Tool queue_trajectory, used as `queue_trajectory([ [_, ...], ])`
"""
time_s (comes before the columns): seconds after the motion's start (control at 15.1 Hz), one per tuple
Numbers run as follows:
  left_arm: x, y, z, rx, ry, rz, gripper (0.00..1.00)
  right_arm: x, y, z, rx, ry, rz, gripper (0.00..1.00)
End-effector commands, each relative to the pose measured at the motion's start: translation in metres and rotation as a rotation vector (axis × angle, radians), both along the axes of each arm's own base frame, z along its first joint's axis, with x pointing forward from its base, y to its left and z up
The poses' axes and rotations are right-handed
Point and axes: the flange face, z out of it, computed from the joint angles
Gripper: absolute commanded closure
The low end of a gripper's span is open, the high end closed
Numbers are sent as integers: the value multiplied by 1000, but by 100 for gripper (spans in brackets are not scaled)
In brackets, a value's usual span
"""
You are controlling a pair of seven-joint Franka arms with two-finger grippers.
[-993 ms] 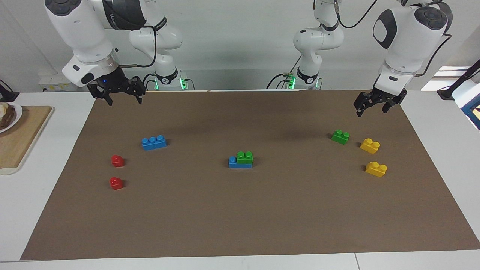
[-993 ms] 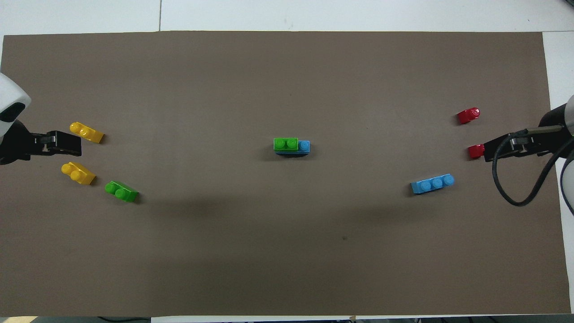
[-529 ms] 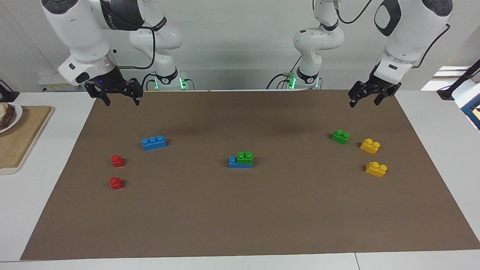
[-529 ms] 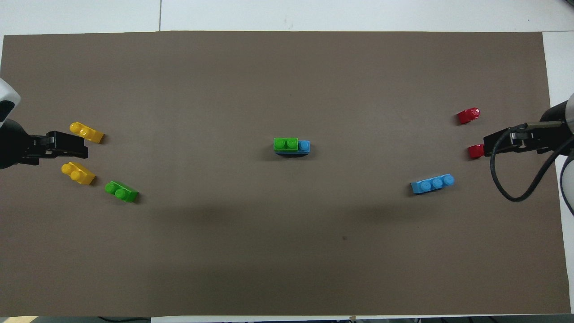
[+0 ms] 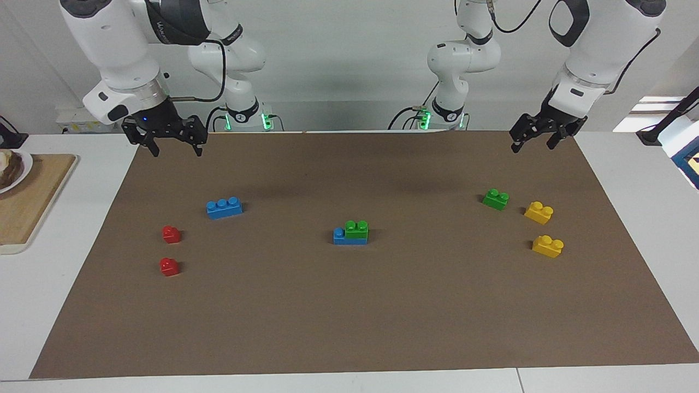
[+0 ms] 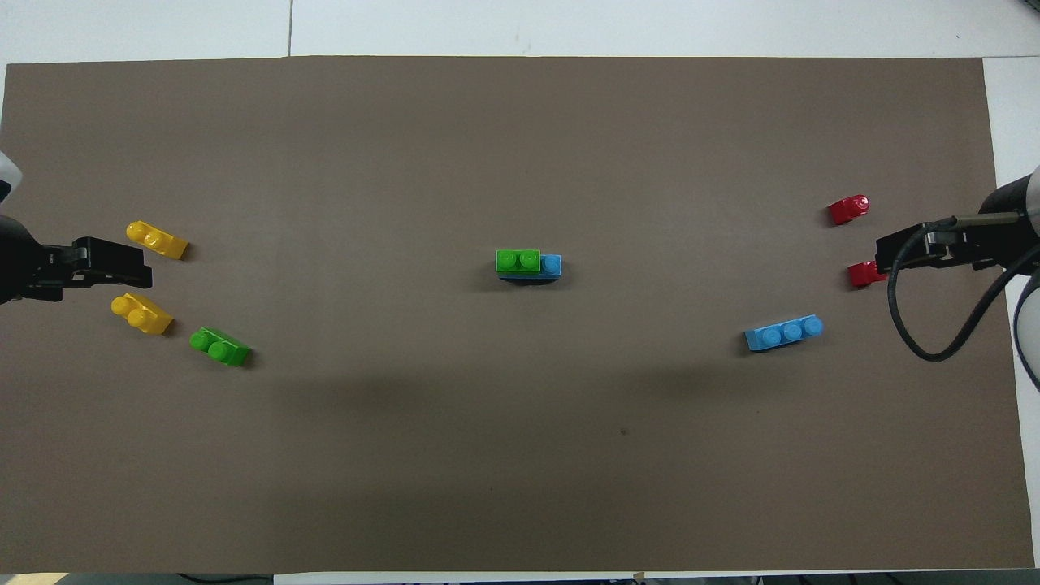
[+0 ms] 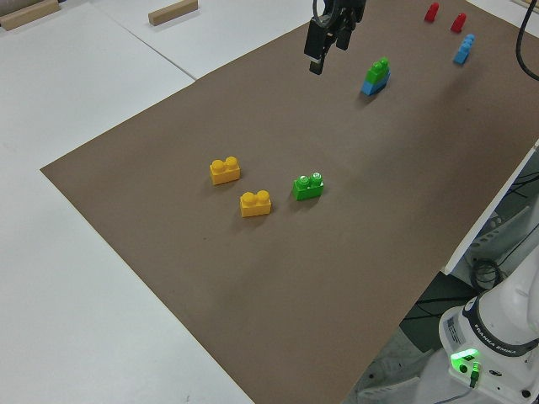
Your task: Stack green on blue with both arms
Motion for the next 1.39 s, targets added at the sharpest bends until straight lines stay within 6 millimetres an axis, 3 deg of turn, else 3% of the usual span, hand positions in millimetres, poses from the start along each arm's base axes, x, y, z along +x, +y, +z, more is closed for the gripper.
queue_trajectory([
  [0.0,-5,0,6,-7,9,6,0,3,2,0,29,-12,-36,0],
  [1.32,-7,0,6,20,8,-6,0,3,2,-1,48,-13,-53,0],
])
